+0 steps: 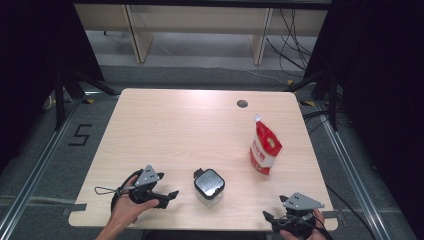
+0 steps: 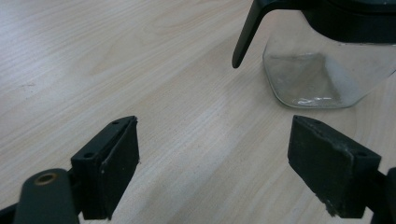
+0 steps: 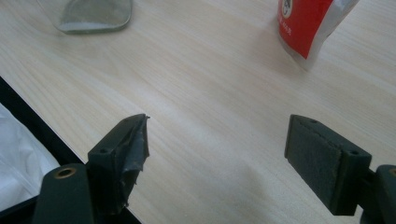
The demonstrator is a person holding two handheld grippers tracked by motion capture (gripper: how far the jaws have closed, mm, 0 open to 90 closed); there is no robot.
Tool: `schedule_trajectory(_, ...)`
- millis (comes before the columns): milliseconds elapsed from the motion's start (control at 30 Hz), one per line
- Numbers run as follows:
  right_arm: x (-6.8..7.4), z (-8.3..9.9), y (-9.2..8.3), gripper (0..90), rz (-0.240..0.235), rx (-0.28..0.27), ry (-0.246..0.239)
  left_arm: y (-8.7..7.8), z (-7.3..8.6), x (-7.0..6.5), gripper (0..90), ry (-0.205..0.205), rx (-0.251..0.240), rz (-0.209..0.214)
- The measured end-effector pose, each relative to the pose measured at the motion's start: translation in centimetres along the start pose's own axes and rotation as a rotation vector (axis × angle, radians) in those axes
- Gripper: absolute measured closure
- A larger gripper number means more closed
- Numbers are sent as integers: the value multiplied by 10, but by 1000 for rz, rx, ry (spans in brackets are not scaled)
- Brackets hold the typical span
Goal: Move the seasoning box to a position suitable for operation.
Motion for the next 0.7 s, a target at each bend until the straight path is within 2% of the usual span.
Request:
schedule_trajectory(33, 1, -1, 0, 228, -5, 3, 11, 0, 0, 0, 163, 6, 1, 3)
schedule_trajectory(67, 0, 0, 1, 228, -6, -6, -9, 1, 0, 0, 164, 3, -4, -1)
schedule_trajectory(100, 0, 0, 1, 228, -6, -6, -9, 1, 1, -1, 164, -13, -2, -1)
schedule_trajectory(133, 0, 0, 1, 229, -29, 10, -1, 2, 0, -1, 166, -22, -13, -2)
schedule_trajectory(167, 0, 0, 2, 231, -15, -2, -19, 1, 0, 1, 167, 11, 2, -7)
schedule_trajectory(233, 2, -1, 1, 232, -7, 7, 9, 1, -1, 2, 166, 13, -10, -4)
schedule_trajectory(267, 0, -1, 2, 234, -2, -2, -19, 1, -2, 1, 166, -29, -20, -7)
schedule_trajectory(300, 0, -1, 2, 234, -2, -2, -19, 0, -3, 5, 166, -6, -17, -9)
schedule_trajectory(333, 0, -1, 2, 235, 0, -2, -22, 0, -3, 6, 166, -17, -13, -14)
schedule_trajectory(400, -2, -1, 1, 234, 0, -1, -15, 0, -4, 9, 169, -9, -17, -28)
schedule_trajectory(433, -3, 0, 1, 234, 3, 1, -14, 0, -4, 10, 169, -25, -19, -25)
schedule_trajectory(467, -4, -1, 1, 235, 5, -5, -12, 1, -5, 12, 170, -16, -23, -24)
schedule_trajectory(500, -5, 0, 1, 235, 3, -6, -10, 2, -5, 11, 179, -45, -24, -24)
schedule_trajectory(600, -5, -1, -1, 236, -1, -11, -2, 2, -8, 11, 183, -44, -32, -18)
schedule_trajectory(633, -5, -1, -1, 236, -4, -9, 1, 2, -10, 11, 189, -54, -43, -8)
schedule_trajectory(700, -6, 0, 0, 237, 1, -14, -6, 1, -11, 12, 203, -43, -24, 7)
Point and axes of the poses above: each handheld gripper's, and its own axes: y roughly forward along the jaws, z roughly out of its underside, x roughly to its left, the point moved 3 cm from there along y, roughly forward along the jaws, and after that the axes turned 9 degrees about -y, right-handed, at the moved point
